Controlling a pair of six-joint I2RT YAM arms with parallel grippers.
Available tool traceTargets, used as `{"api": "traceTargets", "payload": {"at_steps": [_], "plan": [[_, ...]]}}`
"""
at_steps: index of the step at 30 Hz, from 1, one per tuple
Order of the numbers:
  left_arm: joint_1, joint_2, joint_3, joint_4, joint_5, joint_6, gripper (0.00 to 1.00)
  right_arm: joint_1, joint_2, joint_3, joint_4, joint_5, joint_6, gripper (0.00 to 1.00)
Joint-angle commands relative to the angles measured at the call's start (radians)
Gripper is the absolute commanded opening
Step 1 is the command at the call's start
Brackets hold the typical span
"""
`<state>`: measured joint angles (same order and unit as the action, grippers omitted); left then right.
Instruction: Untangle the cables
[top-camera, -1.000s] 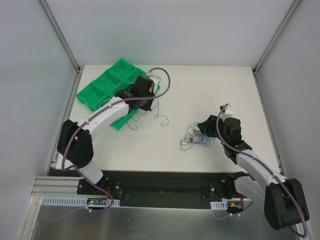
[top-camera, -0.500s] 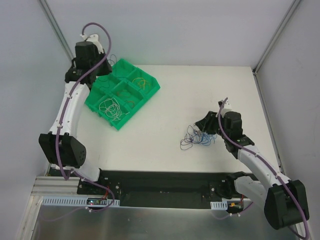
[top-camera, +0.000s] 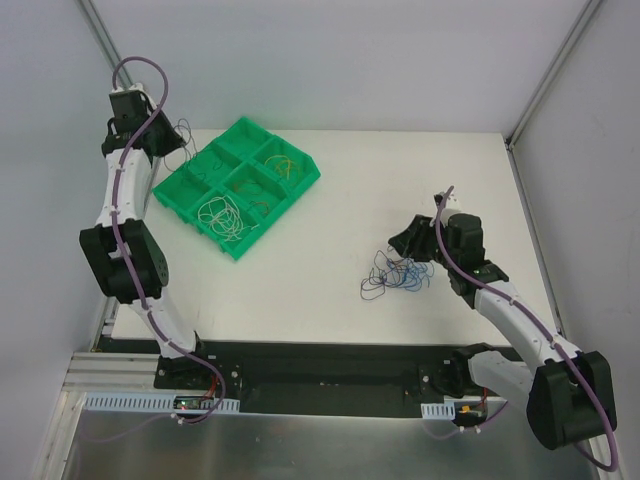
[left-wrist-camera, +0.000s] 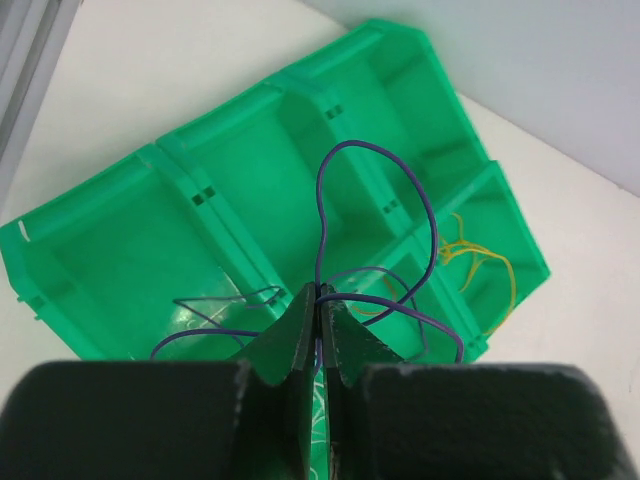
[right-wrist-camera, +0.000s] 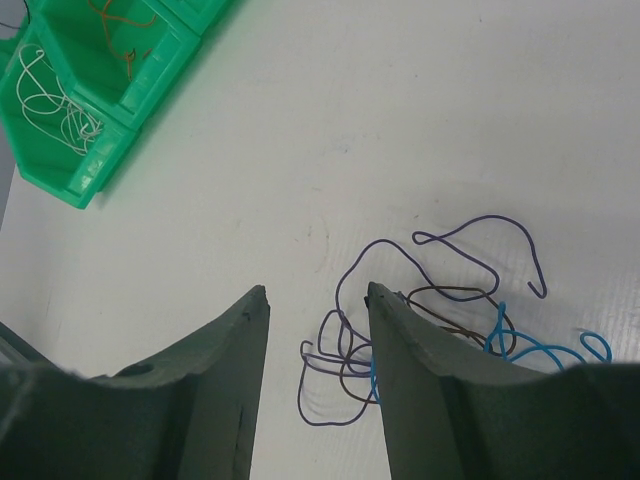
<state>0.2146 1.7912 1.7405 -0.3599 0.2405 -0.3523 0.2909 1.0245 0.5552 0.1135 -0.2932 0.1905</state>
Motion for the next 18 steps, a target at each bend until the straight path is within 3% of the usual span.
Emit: {"api": "traceTargets", "payload": {"at_steps": [1,12,18], "plan": [[0.045,0.03,-0.007,0.032,0.043,-0.045,0.0,-0.004,-0.013,0.028,-0.009,0.009,-0.016,0.47],[0.049,0.117,-0.094,0.021,-0.115,-0.017,0.0,-0.006,-0.043,0.04,-0.046,0.023,-0.02,0.48],[0.049,0.146,-0.121,-0.019,-0.294,-0.007,0.0,-0.006,-0.089,0.023,-0.064,0.052,-0.025,0.48]]}}
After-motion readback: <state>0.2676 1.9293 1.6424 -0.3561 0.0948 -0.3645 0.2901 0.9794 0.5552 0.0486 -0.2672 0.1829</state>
